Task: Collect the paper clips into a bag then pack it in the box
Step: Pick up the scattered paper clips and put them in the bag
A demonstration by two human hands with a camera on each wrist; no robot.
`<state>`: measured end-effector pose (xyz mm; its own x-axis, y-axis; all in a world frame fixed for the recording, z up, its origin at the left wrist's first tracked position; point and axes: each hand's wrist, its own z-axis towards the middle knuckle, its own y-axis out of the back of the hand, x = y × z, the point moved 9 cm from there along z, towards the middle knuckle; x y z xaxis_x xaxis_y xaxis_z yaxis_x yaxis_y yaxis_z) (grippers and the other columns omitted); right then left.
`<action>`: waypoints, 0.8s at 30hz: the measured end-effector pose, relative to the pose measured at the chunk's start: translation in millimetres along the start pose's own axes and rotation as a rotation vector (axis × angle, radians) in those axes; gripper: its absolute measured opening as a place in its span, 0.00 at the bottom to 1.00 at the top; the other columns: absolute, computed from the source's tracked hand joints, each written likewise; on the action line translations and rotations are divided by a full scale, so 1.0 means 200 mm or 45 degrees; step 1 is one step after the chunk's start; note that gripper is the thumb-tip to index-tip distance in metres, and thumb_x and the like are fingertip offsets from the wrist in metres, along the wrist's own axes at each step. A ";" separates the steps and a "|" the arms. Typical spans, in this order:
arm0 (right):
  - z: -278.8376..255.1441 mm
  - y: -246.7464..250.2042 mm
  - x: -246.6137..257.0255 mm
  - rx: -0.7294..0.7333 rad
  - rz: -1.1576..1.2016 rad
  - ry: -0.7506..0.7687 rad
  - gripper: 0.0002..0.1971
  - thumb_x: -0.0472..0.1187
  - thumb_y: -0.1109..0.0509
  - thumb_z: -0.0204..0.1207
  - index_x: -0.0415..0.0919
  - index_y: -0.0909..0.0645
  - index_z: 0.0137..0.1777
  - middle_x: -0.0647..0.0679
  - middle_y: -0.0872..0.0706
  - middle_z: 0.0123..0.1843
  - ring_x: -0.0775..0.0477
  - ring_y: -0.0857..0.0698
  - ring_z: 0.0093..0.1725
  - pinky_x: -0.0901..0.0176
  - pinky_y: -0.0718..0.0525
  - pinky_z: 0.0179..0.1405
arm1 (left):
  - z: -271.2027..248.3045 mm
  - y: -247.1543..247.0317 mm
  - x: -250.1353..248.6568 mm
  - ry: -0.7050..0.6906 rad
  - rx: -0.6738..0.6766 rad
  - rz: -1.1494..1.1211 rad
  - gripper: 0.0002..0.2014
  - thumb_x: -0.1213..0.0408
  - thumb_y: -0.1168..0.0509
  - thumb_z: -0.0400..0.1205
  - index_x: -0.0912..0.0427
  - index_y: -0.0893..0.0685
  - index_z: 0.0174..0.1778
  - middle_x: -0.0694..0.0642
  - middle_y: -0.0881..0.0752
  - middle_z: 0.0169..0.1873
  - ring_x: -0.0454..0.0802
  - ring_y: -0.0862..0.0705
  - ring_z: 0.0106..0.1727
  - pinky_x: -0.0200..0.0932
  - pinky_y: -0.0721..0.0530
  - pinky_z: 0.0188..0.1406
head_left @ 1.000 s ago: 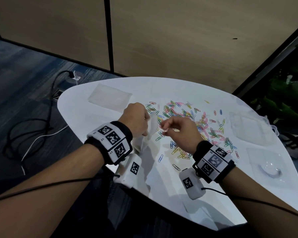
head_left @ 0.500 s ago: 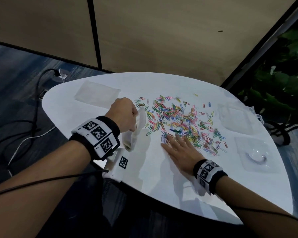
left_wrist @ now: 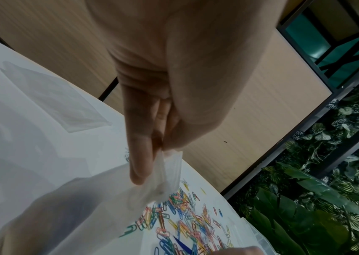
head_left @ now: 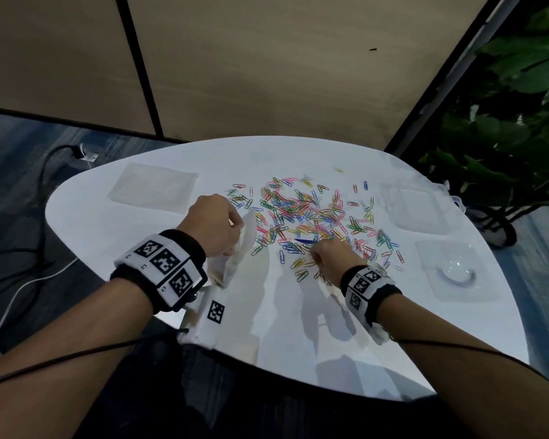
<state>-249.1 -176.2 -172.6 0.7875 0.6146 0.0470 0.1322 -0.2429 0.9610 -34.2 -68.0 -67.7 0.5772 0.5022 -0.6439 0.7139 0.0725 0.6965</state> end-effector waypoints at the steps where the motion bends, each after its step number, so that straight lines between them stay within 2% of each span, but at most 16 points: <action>1: 0.01 0.02 -0.06 -0.011 0.114 -0.095 0.11 0.24 0.35 0.73 0.40 0.18 0.38 0.45 0.15 0.41 0.44 0.15 0.41 0.58 0.17 0.39 | -0.01 -0.01 -0.01 -0.007 0.015 0.002 0.09 0.72 0.36 0.81 0.58 0.11 0.47 0.58 0.08 0.32 0.52 0.07 0.30 0.46 0.07 0.47; 3: 0.01 0.05 -0.17 -0.021 0.347 -0.269 0.08 0.29 0.29 0.73 0.41 0.11 0.40 0.47 0.12 0.41 0.49 0.14 0.41 0.61 0.14 0.43 | -0.01 -0.02 -0.03 -0.021 0.040 0.009 0.08 0.71 0.36 0.81 0.58 0.11 0.47 0.57 0.08 0.30 0.52 0.07 0.29 0.45 0.07 0.47; 5: -0.01 0.05 -0.29 -0.017 0.633 -0.437 0.04 0.31 0.23 0.71 0.40 0.09 0.41 0.48 0.09 0.40 0.52 0.12 0.39 0.62 0.12 0.43 | -0.02 -0.04 -0.03 -0.028 0.062 0.023 0.09 0.72 0.36 0.81 0.57 0.12 0.47 0.52 0.11 0.26 0.51 0.08 0.28 0.45 0.07 0.46; 8: -0.03 0.08 -0.33 -0.024 1.304 -0.602 0.04 0.31 0.20 0.69 0.35 0.10 0.44 0.41 0.07 0.44 0.47 0.08 0.42 0.55 0.09 0.48 | -0.03 -0.06 -0.04 -0.036 0.075 0.039 0.09 0.72 0.37 0.82 0.57 0.12 0.47 0.48 0.14 0.25 0.50 0.09 0.27 0.45 0.08 0.45; 9: -0.03 0.12 -0.28 -0.042 1.568 -0.588 0.06 0.30 0.21 0.70 0.32 0.11 0.46 0.37 0.08 0.47 0.45 0.08 0.43 0.54 0.09 0.49 | -0.03 -0.06 -0.04 -0.040 0.076 0.043 0.09 0.72 0.37 0.82 0.57 0.12 0.48 0.48 0.15 0.25 0.50 0.09 0.27 0.45 0.07 0.44; 11: -0.03 0.21 -0.13 -0.041 2.016 -0.472 0.07 0.26 0.23 0.71 0.27 0.14 0.49 0.35 0.10 0.47 0.42 0.09 0.44 0.58 0.09 0.47 | -0.03 -0.08 -0.05 -0.040 0.080 0.042 0.09 0.72 0.37 0.82 0.59 0.11 0.49 0.49 0.15 0.25 0.51 0.09 0.27 0.46 0.07 0.44; 13: -0.04 0.30 0.05 0.030 2.225 -0.344 0.07 0.25 0.25 0.73 0.26 0.15 0.50 0.37 0.09 0.44 0.43 0.08 0.44 0.62 0.10 0.45 | -0.03 -0.09 -0.06 -0.030 0.084 0.030 0.09 0.72 0.37 0.82 0.59 0.11 0.50 0.50 0.14 0.27 0.52 0.09 0.27 0.46 0.07 0.43; 15: -0.06 0.33 0.21 0.079 2.267 -0.272 0.05 0.24 0.26 0.73 0.27 0.15 0.48 0.38 0.09 0.41 0.44 0.08 0.42 0.62 0.10 0.45 | -0.03 -0.10 -0.08 -0.043 0.082 0.022 0.10 0.72 0.37 0.82 0.59 0.12 0.51 0.50 0.15 0.28 0.54 0.07 0.29 0.46 0.07 0.43; 18: -0.07 0.30 0.37 0.100 1.993 -0.215 0.04 0.26 0.23 0.72 0.31 0.12 0.45 0.36 0.08 0.42 0.42 0.09 0.43 0.55 0.10 0.52 | -0.04 -0.10 -0.10 -0.083 0.060 0.041 0.09 0.71 0.37 0.82 0.59 0.12 0.50 0.49 0.16 0.27 0.55 0.07 0.32 0.42 0.09 0.41; 21: -0.08 0.28 0.45 0.135 1.762 -0.146 0.08 0.27 0.25 0.73 0.32 0.11 0.52 0.31 0.09 0.48 0.40 0.10 0.44 0.51 0.10 0.54 | -0.04 -0.09 -0.09 -0.086 0.045 0.042 0.10 0.71 0.37 0.82 0.58 0.10 0.48 0.51 0.13 0.25 0.53 0.07 0.31 0.42 0.09 0.42; 24: -0.10 0.32 0.46 0.142 1.724 -0.072 0.11 0.25 0.31 0.77 0.32 0.12 0.56 0.36 0.10 0.53 0.40 0.09 0.49 0.53 0.09 0.49 | -0.03 -0.08 -0.07 -0.070 0.036 0.035 0.11 0.72 0.37 0.81 0.58 0.10 0.47 0.53 0.11 0.26 0.51 0.08 0.29 0.41 0.09 0.41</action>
<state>-179.8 -120.7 -100.5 0.3608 -0.1829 0.9145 -0.7126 -0.6867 0.1438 -55.9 -71.3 -67.6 0.6174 0.4554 -0.6414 0.7077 0.0345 0.7057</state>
